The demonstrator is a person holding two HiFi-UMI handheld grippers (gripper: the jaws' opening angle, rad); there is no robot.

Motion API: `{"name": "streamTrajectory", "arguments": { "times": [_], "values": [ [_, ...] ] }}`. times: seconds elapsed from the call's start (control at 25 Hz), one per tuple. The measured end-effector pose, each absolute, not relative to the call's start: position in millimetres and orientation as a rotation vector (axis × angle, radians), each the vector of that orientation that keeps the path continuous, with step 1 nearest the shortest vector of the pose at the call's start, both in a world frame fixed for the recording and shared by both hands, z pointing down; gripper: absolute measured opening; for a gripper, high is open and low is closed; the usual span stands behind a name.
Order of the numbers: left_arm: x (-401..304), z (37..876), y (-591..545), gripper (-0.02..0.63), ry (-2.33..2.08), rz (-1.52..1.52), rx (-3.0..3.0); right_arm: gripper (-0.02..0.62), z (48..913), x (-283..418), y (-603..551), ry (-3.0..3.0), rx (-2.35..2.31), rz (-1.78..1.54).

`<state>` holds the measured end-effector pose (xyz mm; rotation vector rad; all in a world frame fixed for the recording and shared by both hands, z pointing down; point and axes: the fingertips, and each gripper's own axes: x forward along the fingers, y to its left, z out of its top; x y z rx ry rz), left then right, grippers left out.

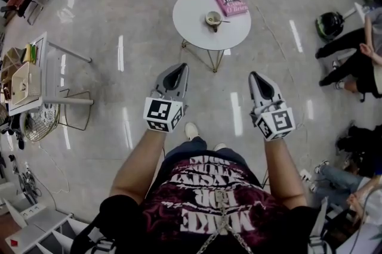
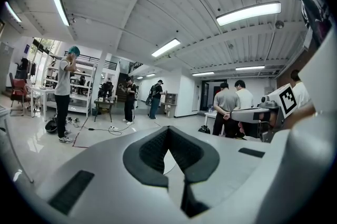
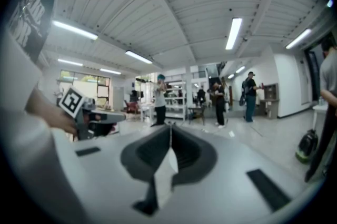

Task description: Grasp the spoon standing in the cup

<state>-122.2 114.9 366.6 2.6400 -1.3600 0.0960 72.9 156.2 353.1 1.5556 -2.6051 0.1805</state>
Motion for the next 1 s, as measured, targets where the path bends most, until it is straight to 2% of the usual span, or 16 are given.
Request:
{"name": "streamTrajectory", "arguments": {
  "times": [0.44, 1.0],
  "values": [
    [-146.3, 364.4, 82.7, 0.025, -1.345, 0.096, 2.636, 0.034, 354.4, 48.5, 127.9, -2.573, 1.596, 0.173],
    [-127.9, 369.1, 43.7, 0.025, -1.356, 0.085, 2.631, 0.034, 349.0, 71.0, 94.4, -2.578, 1.624, 0.157]
  ]
}}
